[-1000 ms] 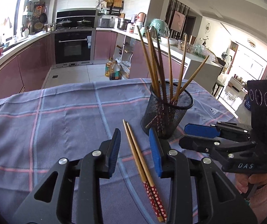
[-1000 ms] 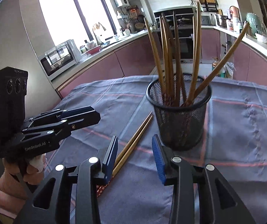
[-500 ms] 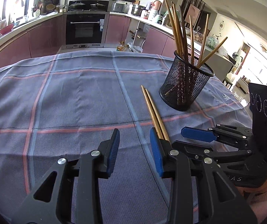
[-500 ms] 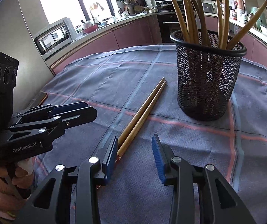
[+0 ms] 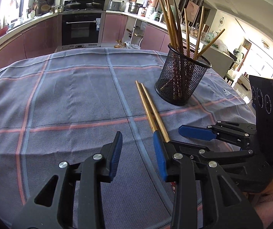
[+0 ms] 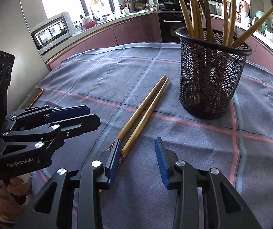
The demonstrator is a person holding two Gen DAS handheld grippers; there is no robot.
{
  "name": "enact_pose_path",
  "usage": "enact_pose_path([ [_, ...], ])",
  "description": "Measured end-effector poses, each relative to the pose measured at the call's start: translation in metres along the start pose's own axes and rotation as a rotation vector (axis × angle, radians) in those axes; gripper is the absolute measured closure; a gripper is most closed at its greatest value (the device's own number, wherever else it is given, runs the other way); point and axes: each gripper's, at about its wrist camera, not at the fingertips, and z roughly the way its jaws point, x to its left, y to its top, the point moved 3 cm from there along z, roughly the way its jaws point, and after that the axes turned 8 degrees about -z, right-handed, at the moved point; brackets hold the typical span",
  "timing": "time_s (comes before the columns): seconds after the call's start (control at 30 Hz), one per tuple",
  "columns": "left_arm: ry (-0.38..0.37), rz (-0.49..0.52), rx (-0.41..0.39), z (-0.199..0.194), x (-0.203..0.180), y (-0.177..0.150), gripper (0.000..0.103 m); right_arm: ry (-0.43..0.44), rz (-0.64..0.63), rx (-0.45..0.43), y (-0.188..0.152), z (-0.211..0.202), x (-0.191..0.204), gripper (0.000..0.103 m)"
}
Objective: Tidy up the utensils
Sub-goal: 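Lower the left gripper onto a chopstick and close while the right gripper grasps one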
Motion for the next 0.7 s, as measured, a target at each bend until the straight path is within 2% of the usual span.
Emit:
enact_pose_path([
  [0.33,-0.029,0.098,0.059,0.012,-0.025,-0.019,0.071,0.057,0.07,0.005,-0.006,-0.006,-0.019,0.072],
  [0.5,0.006,0.107,0.083,0.02,-0.029,-0.024,0.083,0.059,0.069,0.004,-0.008,-0.008,-0.02,0.072],
  [0.57,0.012,0.096,0.084,0.019,-0.028,-0.024,0.093,0.062,0.07,0.003,-0.008,-0.008,-0.021,0.072],
  [0.7,0.032,0.055,0.077,0.014,-0.023,-0.028,0.095,0.061,0.071,0.003,-0.008,-0.009,-0.022,0.072],
])
